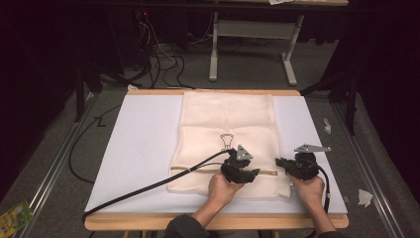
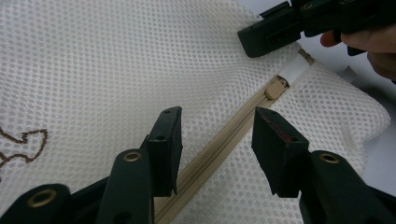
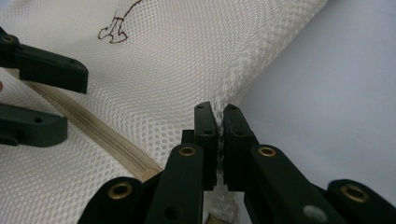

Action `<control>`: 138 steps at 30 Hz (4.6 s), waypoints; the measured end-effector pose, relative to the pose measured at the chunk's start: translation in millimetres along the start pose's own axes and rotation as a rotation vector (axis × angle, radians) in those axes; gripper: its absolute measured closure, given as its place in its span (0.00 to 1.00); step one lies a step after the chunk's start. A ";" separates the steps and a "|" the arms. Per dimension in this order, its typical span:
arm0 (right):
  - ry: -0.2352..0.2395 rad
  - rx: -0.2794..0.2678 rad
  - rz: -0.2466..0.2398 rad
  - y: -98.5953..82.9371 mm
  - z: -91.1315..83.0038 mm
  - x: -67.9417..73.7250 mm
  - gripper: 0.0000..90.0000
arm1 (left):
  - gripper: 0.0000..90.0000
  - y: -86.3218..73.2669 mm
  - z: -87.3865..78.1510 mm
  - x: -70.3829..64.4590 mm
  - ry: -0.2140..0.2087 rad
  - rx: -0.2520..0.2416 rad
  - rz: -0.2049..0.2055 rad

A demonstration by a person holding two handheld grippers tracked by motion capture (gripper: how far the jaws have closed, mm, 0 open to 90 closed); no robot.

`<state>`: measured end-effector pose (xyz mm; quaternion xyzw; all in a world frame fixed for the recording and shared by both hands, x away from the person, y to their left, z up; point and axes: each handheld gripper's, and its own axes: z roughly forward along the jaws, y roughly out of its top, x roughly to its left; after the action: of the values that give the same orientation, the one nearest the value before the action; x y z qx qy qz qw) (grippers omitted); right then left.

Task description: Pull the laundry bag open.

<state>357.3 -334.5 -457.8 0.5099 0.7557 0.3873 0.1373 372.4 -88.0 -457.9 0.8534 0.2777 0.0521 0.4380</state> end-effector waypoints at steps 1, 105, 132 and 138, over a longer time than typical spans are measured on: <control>0.003 -0.005 0.004 0.4 0.0 -0.1 0.97 | 0.59 -0.1 1.4 -1.4 -0.006 0.003 0.001; 0.080 -0.040 0.017 18.6 -8.5 9.7 0.97 | 0.86 7.5 37.6 -24.6 -0.151 -0.069 -0.062; 0.080 -0.036 0.013 17.7 -6.6 8.8 0.97 | 0.97 6.7 40.0 -24.6 -0.180 -0.071 -0.086; 0.066 -0.028 0.002 16.0 -7.2 7.6 0.97 | 0.97 6.5 39.5 -24.4 -0.178 -0.071 -0.076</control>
<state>360.2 -328.2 -440.0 0.4958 0.7537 0.4146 0.1191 367.7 -132.1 -473.2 0.8273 0.2680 -0.0307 0.4927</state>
